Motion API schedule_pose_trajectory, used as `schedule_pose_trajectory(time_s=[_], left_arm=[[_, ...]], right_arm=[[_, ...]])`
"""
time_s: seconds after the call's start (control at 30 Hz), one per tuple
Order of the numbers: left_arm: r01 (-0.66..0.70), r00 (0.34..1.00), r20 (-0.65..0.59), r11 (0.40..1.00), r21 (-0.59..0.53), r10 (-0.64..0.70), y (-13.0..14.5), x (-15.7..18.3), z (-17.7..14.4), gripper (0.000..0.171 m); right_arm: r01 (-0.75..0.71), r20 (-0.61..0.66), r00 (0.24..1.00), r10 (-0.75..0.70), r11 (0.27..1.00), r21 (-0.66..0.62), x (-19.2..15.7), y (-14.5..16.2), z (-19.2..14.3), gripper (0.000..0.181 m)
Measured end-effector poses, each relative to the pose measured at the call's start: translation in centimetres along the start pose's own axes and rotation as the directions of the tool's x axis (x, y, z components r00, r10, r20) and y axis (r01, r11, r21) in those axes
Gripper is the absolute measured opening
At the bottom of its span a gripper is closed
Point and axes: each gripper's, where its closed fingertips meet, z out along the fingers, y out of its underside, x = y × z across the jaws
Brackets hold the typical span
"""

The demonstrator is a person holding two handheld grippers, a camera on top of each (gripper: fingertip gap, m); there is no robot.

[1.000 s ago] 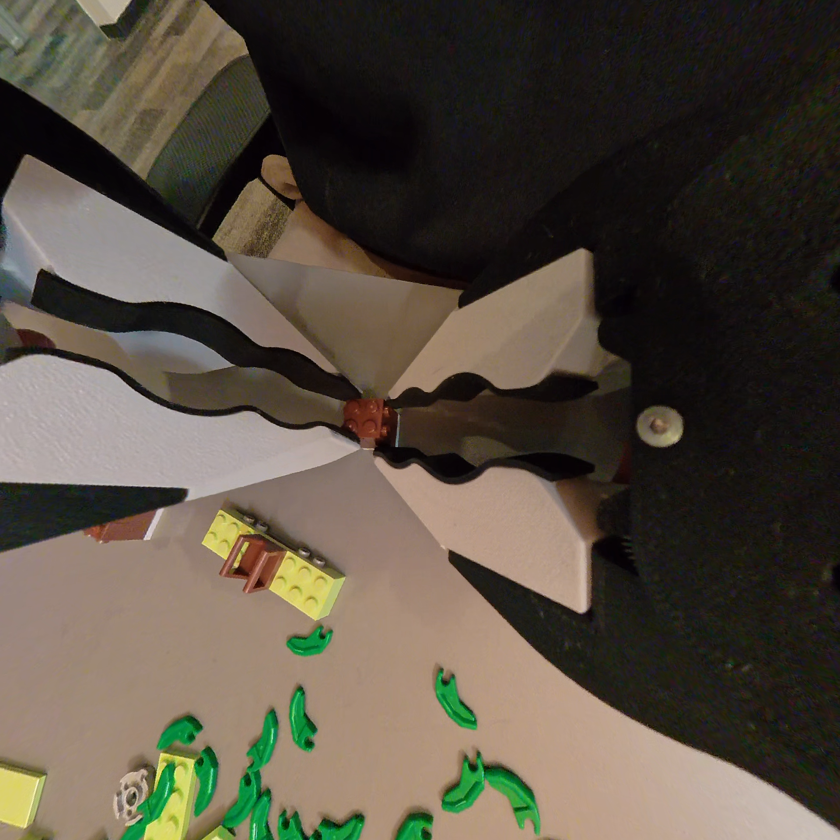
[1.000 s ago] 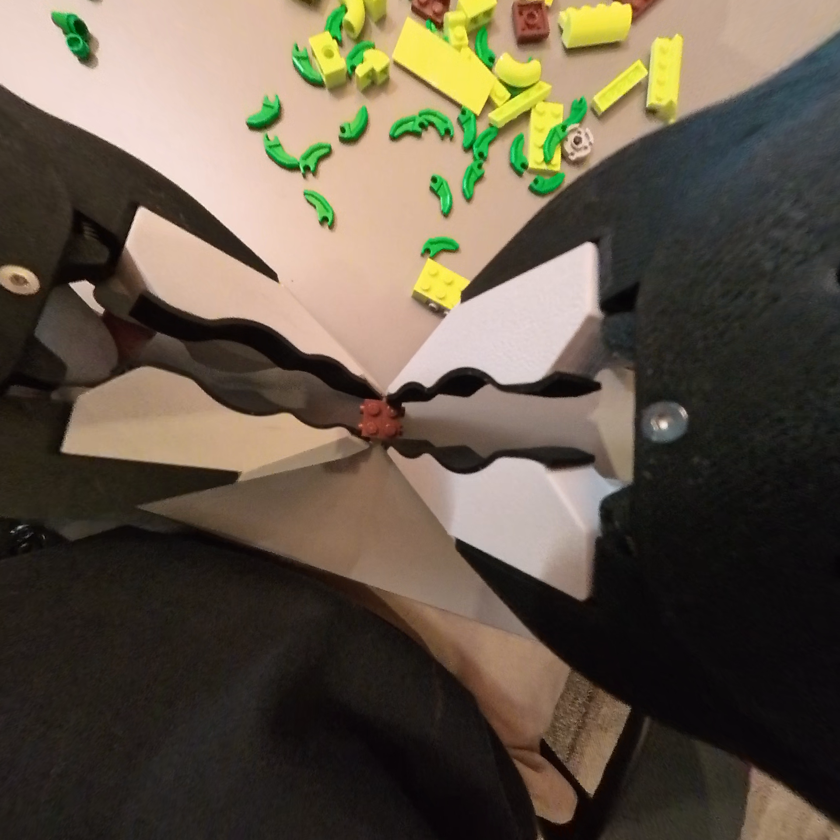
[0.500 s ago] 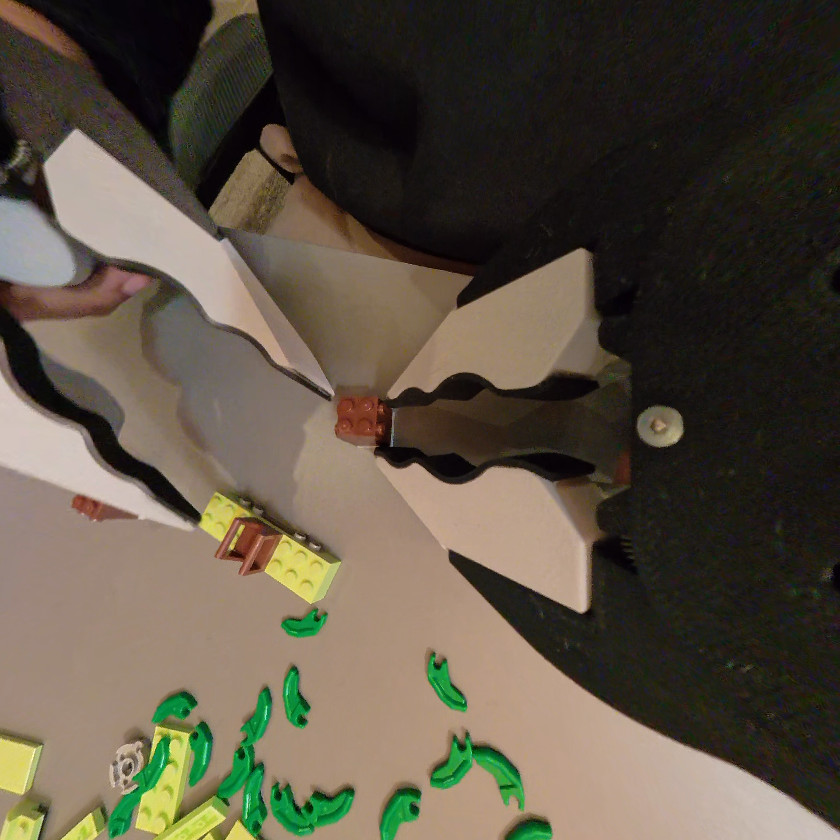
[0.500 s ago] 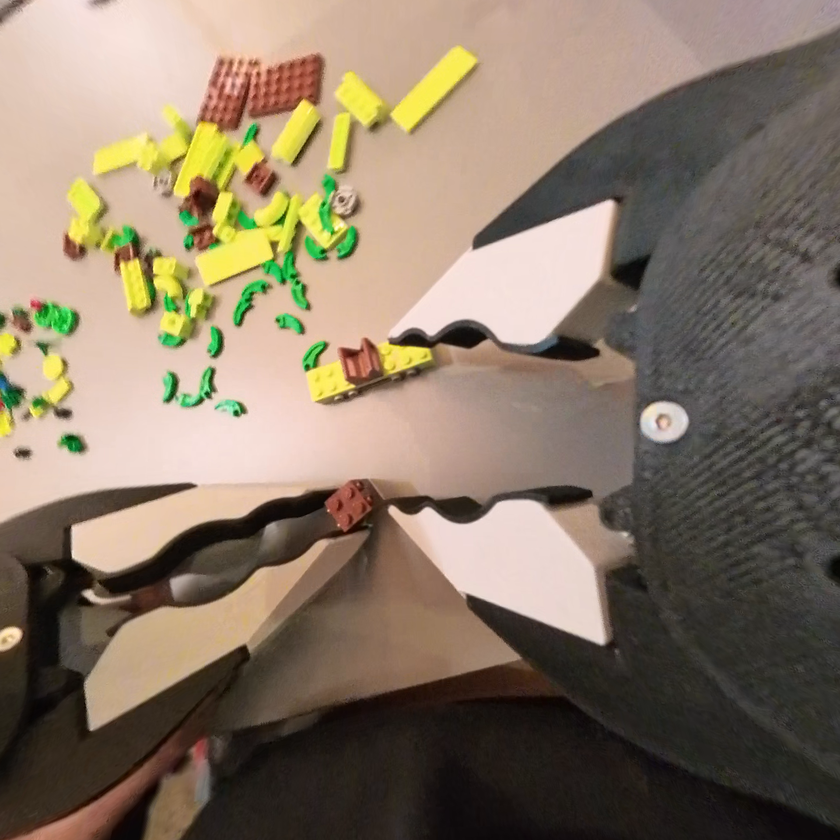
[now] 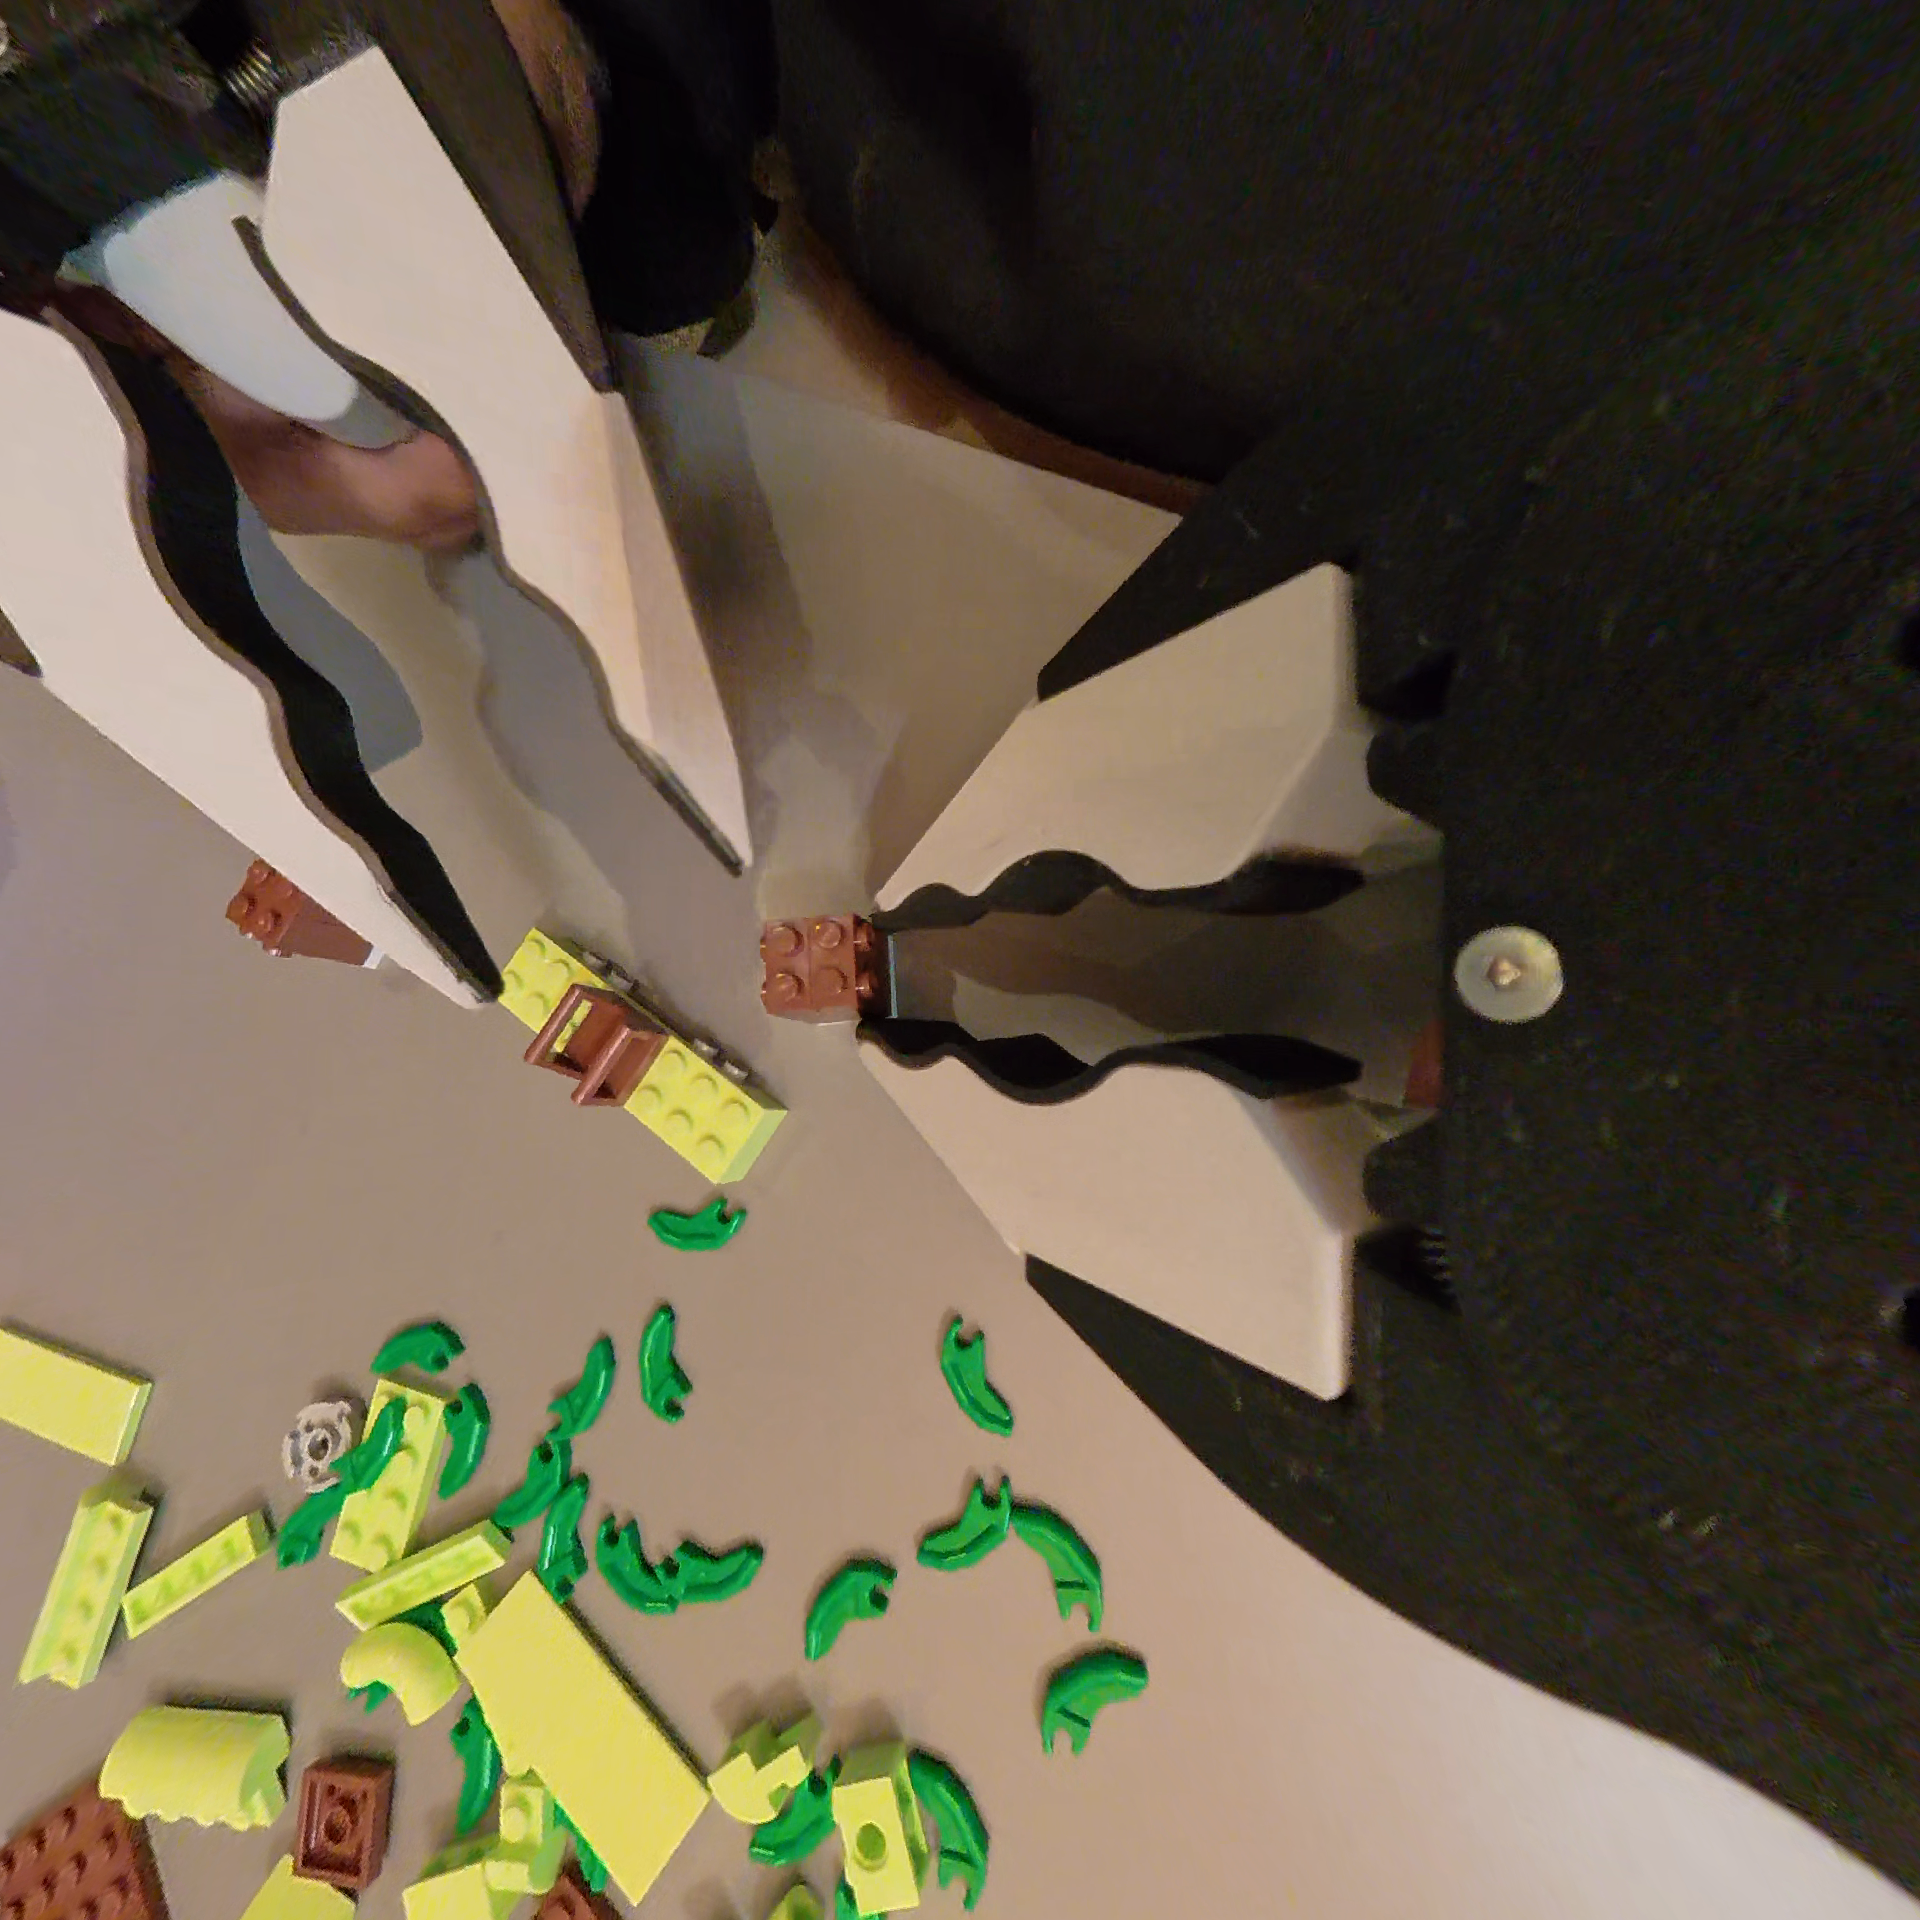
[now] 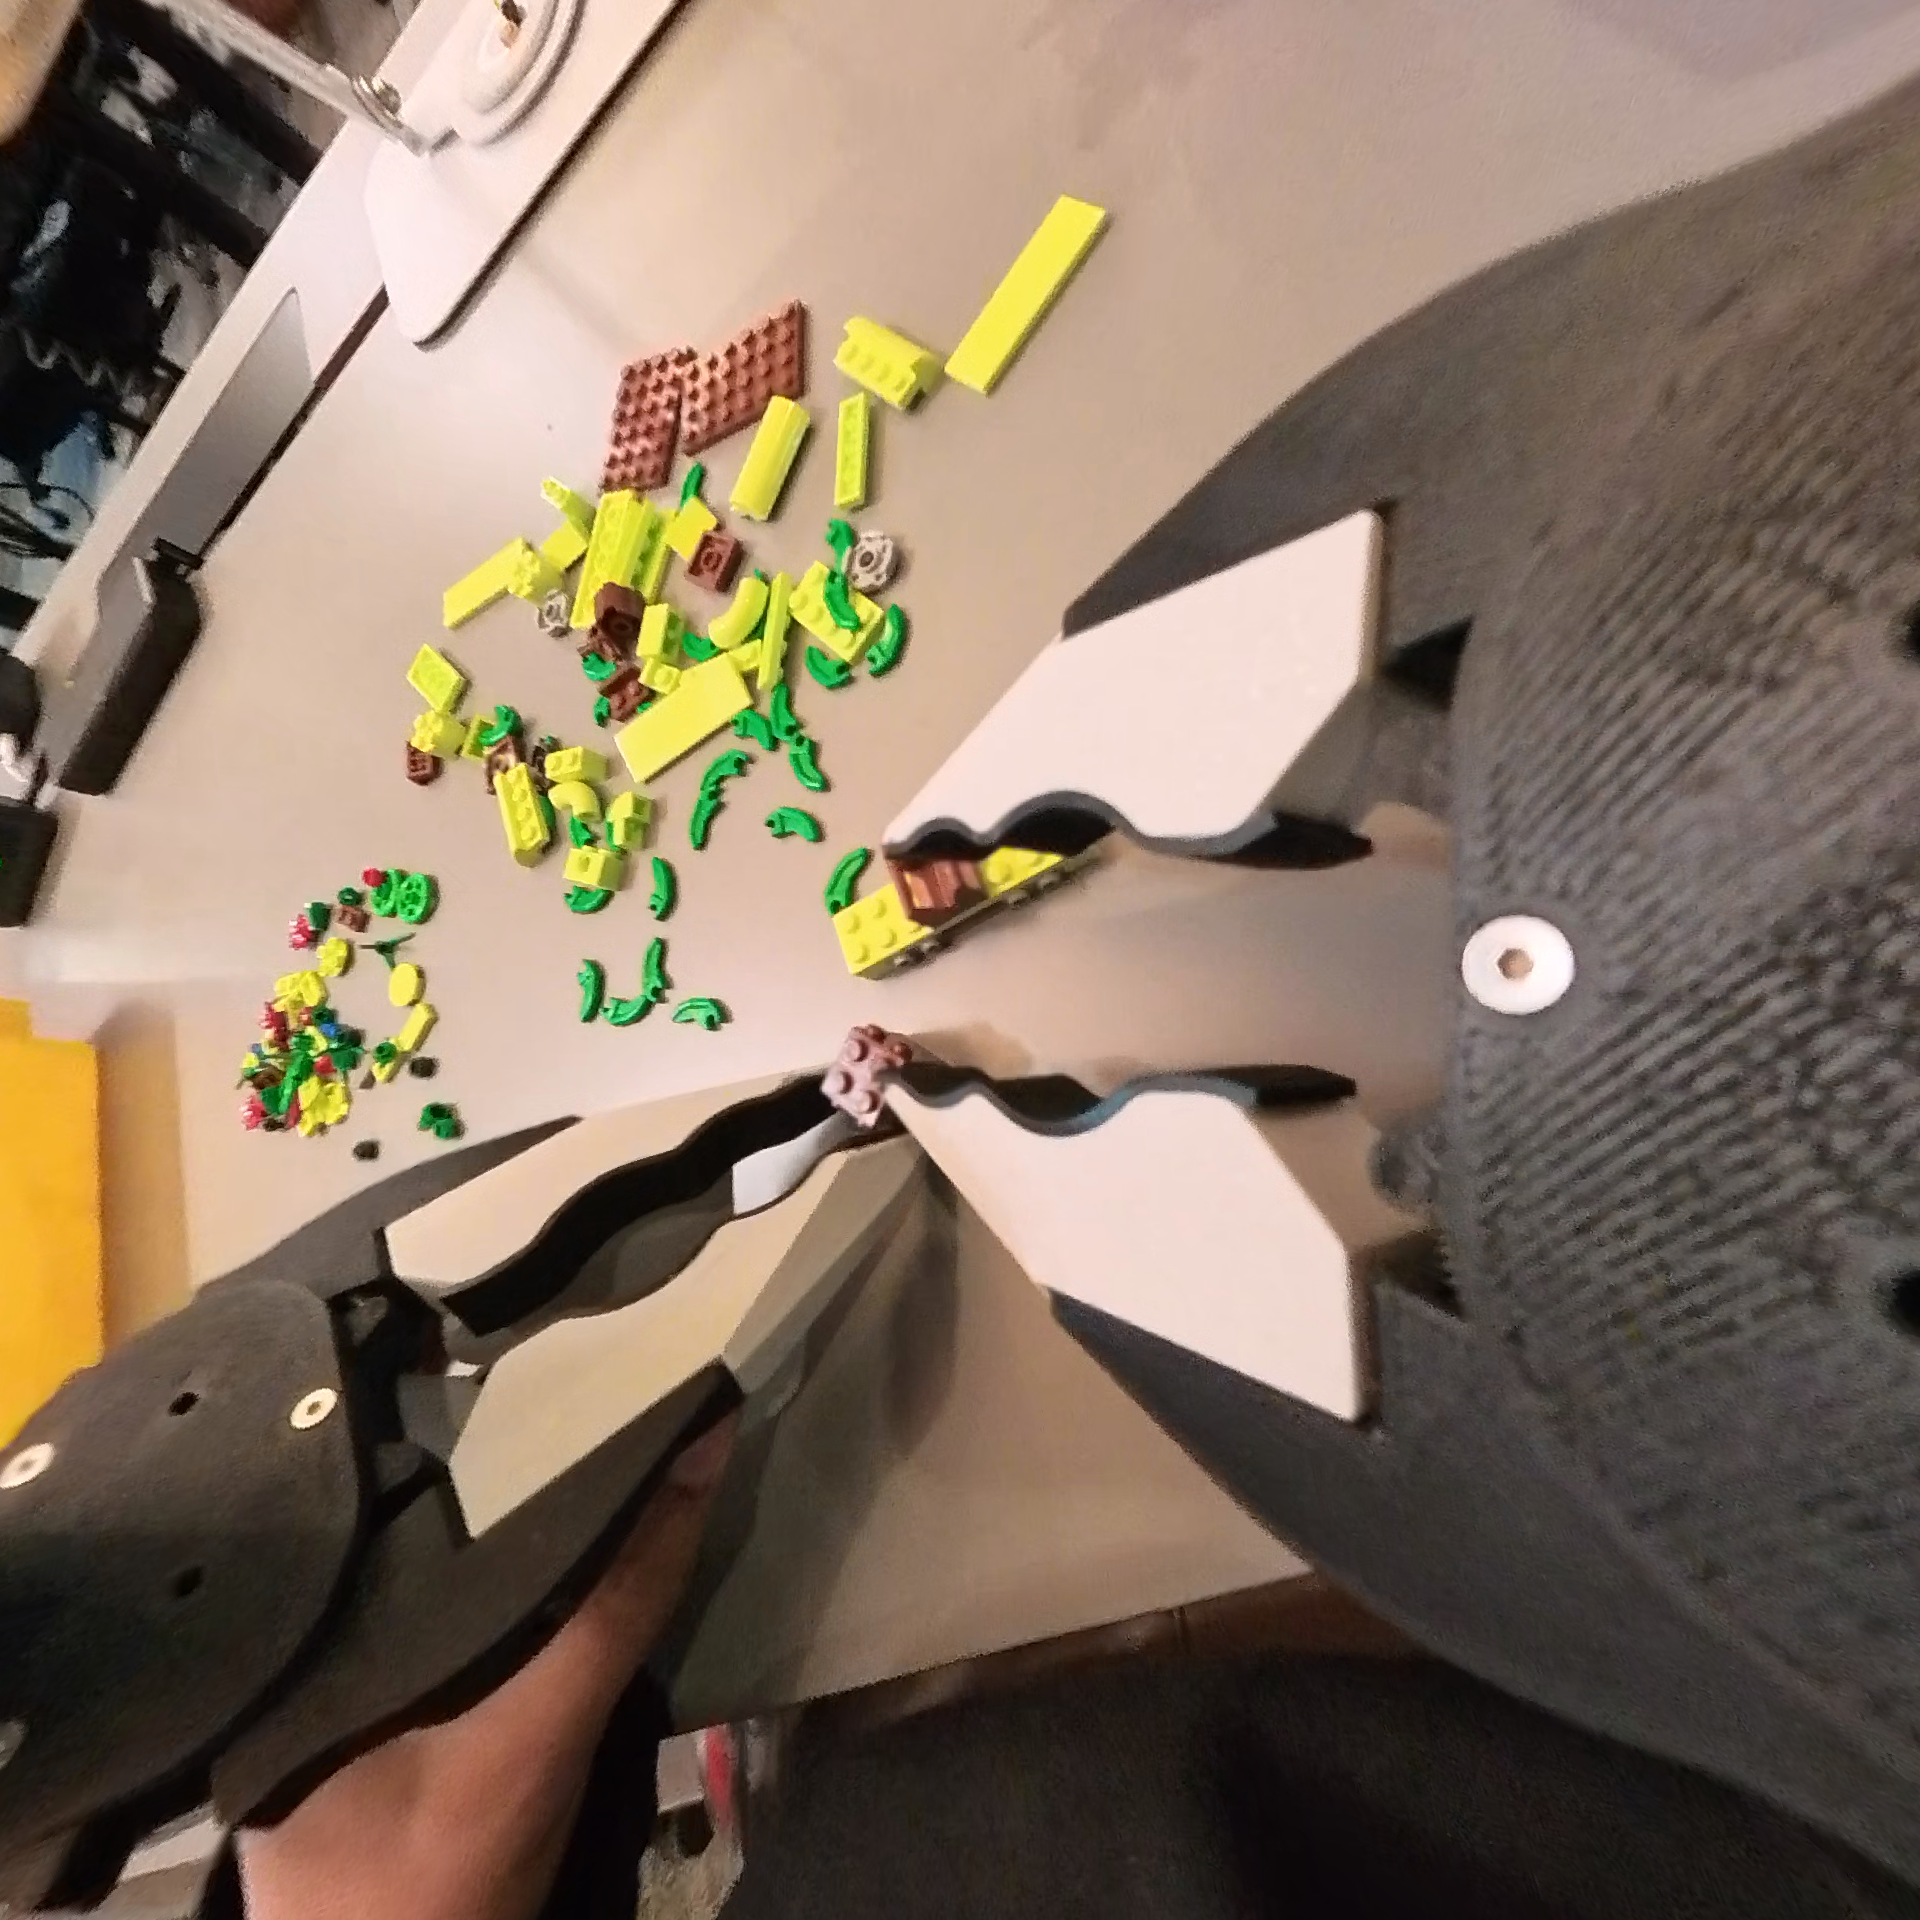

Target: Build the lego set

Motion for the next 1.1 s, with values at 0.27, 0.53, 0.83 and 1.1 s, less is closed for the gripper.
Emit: schedule_pose_trajectory(time_s=[0.27,0.53,0.83,1.1], left_arm=[[0.052,0.996,-0.069,0.998,0.03,-0.05,-0.3,0.3,-0.4,0.018],[0.015,0.998,-0.058,1.0,0.015,-0.014,0.0,0.6,-0.3,0.019],[-0.004,0.997,-0.073,1.0,0.002,0.004,0.2,0.9,-0.2,0.023],[-0.108,0.987,-0.118,0.994,-0.018,0.105,0.6,3.2,0.1,0.019]], right_arm=[[-0.045,0.012,0.999,0.044,0.982,0.186,1.9,-2.8,-0.3,0.034],[0.022,-0.052,0.999,-0.011,0.974,0.224,1.8,-3.2,-0.9,0.034],[0.066,-0.147,0.989,-0.02,0.947,0.314,2.4,-4.1,-2.3,0.029],[0.051,-0.254,0.964,0.084,0.873,0.485,4.1,-5.3,-5.6,0.013]])
